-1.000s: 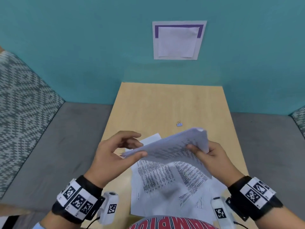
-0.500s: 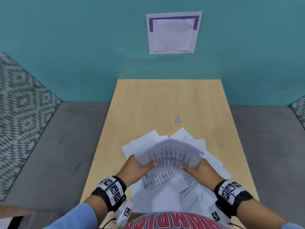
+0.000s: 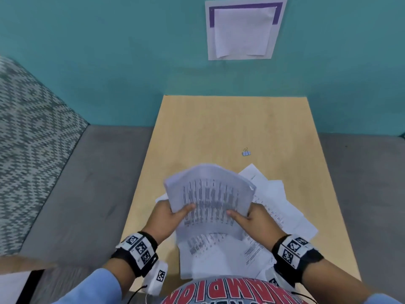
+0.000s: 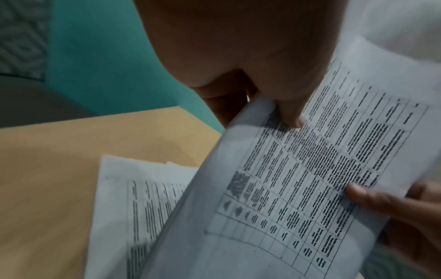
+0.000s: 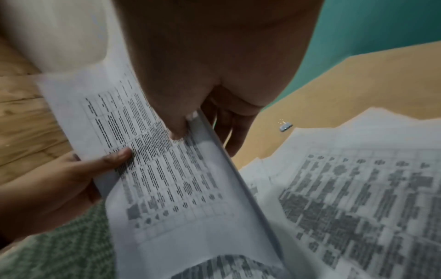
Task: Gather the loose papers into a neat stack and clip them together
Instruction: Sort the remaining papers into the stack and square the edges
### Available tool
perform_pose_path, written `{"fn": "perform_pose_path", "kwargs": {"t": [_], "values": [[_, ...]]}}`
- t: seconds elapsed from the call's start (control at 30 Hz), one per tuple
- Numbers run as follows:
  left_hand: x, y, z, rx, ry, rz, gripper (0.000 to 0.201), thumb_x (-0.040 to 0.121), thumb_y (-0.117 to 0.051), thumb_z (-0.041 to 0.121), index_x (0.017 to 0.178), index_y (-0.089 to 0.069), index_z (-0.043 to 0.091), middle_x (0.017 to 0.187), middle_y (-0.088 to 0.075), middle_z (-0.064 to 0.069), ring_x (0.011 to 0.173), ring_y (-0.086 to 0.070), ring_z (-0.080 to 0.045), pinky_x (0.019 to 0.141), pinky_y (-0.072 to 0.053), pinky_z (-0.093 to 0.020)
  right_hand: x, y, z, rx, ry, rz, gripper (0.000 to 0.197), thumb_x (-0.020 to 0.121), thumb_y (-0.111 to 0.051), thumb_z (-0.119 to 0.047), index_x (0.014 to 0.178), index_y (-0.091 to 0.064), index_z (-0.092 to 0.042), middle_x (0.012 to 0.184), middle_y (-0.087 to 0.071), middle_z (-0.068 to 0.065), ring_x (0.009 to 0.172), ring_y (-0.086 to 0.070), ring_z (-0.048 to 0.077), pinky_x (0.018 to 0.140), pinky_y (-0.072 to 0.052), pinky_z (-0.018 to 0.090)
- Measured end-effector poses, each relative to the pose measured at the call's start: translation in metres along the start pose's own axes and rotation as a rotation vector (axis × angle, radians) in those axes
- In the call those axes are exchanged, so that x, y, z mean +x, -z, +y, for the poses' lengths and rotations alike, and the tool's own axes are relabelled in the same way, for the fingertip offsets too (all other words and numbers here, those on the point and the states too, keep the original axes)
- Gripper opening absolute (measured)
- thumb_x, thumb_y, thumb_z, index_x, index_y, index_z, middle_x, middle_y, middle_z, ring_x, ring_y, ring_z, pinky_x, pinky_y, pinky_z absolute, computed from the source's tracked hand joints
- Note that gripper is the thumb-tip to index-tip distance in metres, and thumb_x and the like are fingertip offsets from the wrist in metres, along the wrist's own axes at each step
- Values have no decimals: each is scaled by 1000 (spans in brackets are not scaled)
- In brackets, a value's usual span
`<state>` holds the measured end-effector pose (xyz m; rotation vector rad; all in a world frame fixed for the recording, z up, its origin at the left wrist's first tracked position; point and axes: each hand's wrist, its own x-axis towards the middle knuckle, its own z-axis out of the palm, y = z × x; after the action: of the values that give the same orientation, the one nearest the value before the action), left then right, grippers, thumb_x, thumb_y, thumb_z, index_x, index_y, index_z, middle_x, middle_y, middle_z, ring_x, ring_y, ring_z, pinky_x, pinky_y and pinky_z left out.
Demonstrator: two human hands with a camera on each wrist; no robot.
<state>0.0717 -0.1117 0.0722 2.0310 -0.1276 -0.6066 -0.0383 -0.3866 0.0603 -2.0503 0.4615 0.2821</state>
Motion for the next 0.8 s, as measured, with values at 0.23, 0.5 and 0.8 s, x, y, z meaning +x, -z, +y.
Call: {"fn": "perform_pose_path", "kwargs": {"t": [0.23, 0.5, 0.8], "values": [[-10, 89, -17, -263, 78, 350, 23, 86, -88, 39, 98, -84, 20, 107, -85, -5, 103, -80, -27, 94, -63, -56, 42, -51, 29, -408, -203, -8, 94, 73, -72, -73, 143, -47, -14, 138, -51, 7, 123, -59, 26, 100, -53, 41], [-31, 134, -60, -190, 72, 467, 13, 91, -83, 13, 94, -79, 25, 79, -81, 27, 88, -76, 9, 66, -59, -9, 74, -95, 35, -545, -294, -4, 104, 64, -83, -67, 141, -42, -9, 136, -54, 10, 123, -60, 29, 97, -54, 44], [-24, 126, -69, -192, 143, 392, 7, 89, -86, 18, 92, -82, 22, 89, -85, 9, 88, -82, -11, 70, -64, -23, 77, -117, 25, -314, -419, 128, 81, 68, -93, -23, 128, -45, 0, 121, -59, 20, 108, -63, 35, 87, -59, 42]]}}
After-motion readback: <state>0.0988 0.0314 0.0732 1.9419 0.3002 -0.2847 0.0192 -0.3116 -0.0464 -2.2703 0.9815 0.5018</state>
